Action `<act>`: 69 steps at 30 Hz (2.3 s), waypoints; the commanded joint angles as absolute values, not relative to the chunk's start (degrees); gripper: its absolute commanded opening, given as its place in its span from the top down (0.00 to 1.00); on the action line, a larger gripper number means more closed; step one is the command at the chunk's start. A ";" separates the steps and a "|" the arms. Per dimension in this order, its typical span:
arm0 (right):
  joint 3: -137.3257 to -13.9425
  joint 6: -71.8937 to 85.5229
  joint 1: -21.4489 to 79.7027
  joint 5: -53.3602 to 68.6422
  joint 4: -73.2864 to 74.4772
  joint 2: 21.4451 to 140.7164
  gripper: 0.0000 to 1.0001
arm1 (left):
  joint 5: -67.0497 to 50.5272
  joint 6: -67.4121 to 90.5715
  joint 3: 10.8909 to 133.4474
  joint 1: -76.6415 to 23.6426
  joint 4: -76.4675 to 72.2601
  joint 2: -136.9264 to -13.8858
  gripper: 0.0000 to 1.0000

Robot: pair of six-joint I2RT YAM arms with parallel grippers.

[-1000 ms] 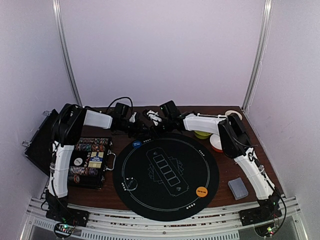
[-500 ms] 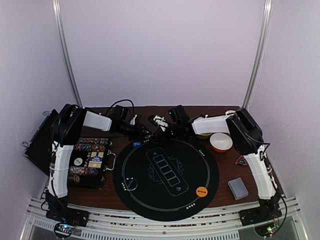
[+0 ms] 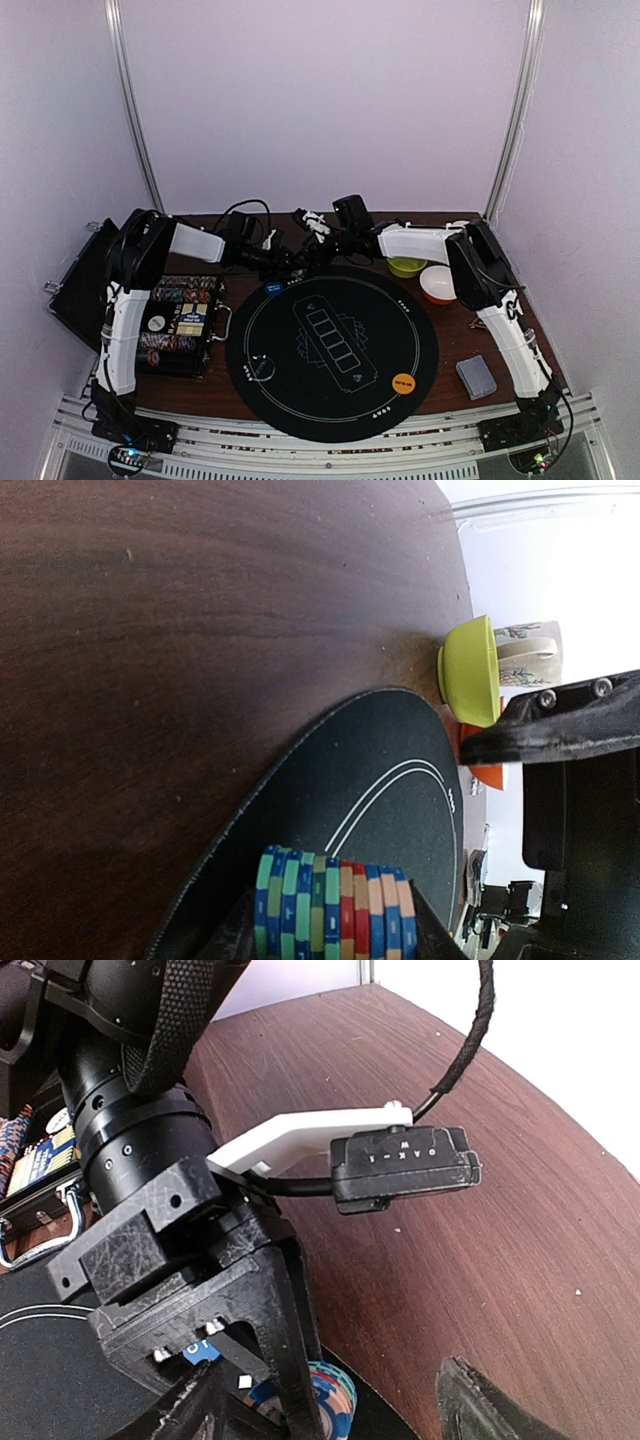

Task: Distribute texas hold em gaming equipment
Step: Pass from the left arm to the right

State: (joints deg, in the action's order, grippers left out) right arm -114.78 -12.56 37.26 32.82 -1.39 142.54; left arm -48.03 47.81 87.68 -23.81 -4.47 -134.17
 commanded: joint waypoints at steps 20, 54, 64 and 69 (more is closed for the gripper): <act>-109.46 -15.61 38.60 28.32 3.96 139.67 0.23 | -50.35 49.84 86.08 -24.60 -4.83 -136.56 1.00; -94.17 46.21 34.44 32.22 -22.44 134.61 0.36 | -47.73 54.45 82.00 -22.94 -10.51 -136.13 0.76; -94.58 49.63 35.10 26.12 -15.60 133.76 0.39 | -47.61 55.56 74.63 -22.94 -14.35 -131.91 0.78; -95.14 51.42 35.66 27.10 -14.10 134.83 0.39 | -47.18 56.27 76.75 -22.94 -14.29 -133.41 0.75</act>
State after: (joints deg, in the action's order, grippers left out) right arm -94.28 49.82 35.05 28.25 -16.64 135.50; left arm -49.06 55.46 76.97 -23.22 -19.25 -131.66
